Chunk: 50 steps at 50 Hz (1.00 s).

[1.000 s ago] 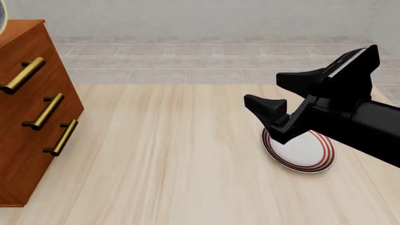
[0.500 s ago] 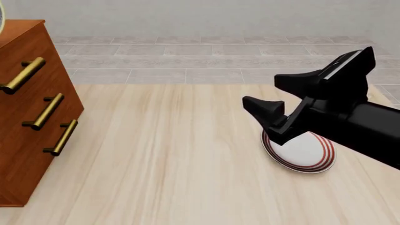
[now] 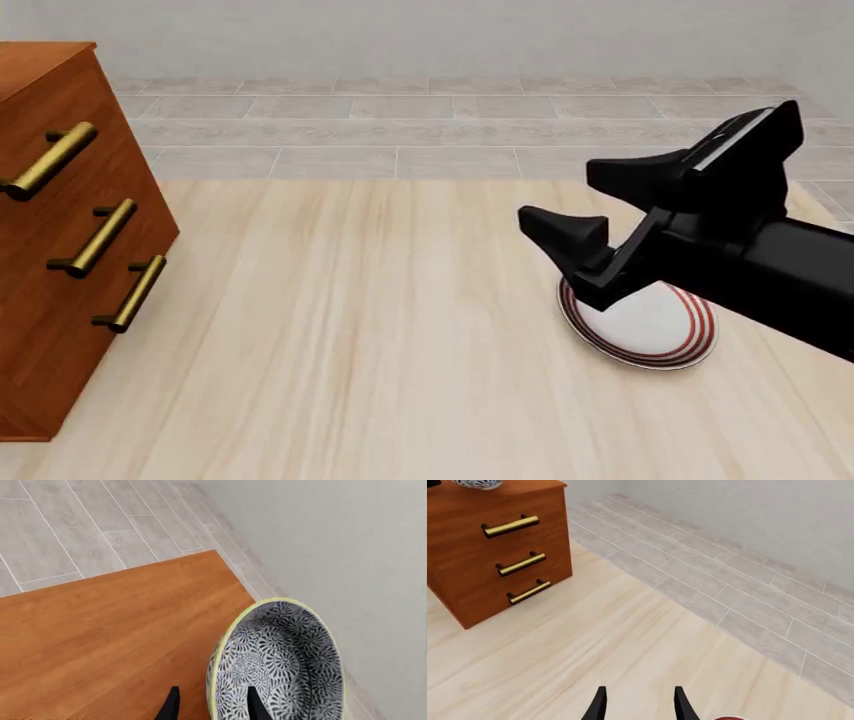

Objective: Put the bowl on top of the cabinet.

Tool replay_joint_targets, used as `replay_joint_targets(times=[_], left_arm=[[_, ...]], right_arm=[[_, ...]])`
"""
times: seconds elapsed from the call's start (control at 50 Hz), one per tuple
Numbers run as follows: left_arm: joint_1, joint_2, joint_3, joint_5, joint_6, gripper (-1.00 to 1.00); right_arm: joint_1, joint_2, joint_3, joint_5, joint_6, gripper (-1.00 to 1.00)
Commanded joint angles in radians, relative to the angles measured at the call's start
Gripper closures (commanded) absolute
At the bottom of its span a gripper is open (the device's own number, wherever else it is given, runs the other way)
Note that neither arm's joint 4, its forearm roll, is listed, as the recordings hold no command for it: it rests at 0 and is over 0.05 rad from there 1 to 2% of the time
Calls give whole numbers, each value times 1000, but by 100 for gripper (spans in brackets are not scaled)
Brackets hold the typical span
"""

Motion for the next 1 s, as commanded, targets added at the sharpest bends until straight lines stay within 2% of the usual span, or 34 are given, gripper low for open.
replay_joint_targets(times=[0.02,0.2,0.52,1.0], left_arm=[[25,-20,-17,9,5,-100],[113,-80,-72,20,57,-100],[123,-125,-91,34,50,-100],[33,-328,-49,85,67,-100]], right_arm=[[0,-3,0,2,-1,-100],[1,-3,1,2,-1,-100],[2,0,2,0,-3,-100],[0,8,6,-6,-7,-100]])
